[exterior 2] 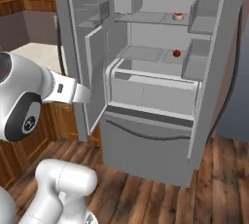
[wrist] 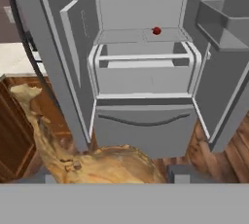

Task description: Transport the chicken drumstick and onion to the fridge. Place the chicken drumstick on the rack containing meat and place the onion on the rack containing the vegetable, ensuring meats and vegetables are on different racks.

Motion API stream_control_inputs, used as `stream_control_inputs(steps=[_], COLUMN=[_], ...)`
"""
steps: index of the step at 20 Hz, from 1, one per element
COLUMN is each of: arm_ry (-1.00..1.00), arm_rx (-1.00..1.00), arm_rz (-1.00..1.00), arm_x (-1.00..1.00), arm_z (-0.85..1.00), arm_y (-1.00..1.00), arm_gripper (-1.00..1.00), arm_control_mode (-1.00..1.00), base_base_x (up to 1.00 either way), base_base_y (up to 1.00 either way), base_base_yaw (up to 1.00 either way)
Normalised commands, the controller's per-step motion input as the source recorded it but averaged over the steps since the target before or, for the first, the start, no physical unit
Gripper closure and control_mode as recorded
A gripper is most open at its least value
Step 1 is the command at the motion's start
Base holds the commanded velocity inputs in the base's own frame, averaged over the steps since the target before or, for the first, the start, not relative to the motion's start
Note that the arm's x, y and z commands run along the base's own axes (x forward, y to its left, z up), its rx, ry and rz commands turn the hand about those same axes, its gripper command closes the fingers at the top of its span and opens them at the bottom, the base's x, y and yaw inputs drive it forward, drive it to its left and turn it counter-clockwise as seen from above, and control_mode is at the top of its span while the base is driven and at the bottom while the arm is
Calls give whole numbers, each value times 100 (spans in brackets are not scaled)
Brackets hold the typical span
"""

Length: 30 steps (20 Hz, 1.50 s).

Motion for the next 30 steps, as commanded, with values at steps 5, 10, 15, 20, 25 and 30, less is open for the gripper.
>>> stream_control_inputs(steps=[5, 10, 15, 20, 25, 30], arm_ry=[0, 0, 0, 0, 0, 0], arm_rx=[0, 0, 0, 0, 0, 0], arm_rz=[0, 0, 0, 0, 0, 0], arm_x=[0, 0, 0, 0, 0, 0], arm_z=[0, 0, 0, 0, 0, 0], arm_y=[0, 0, 0, 0, 0, 0], arm_gripper=[100, 100, 100, 100, 100, 100], arm_control_mode=[100, 100, 100, 100, 100, 100], base_base_x=[22, 100, 100, 100, 97, 68], base_base_y=[-43, -11, -2, 1, 16, 3], base_base_yaw=[-12, -20, -20, -17, -12, -3])
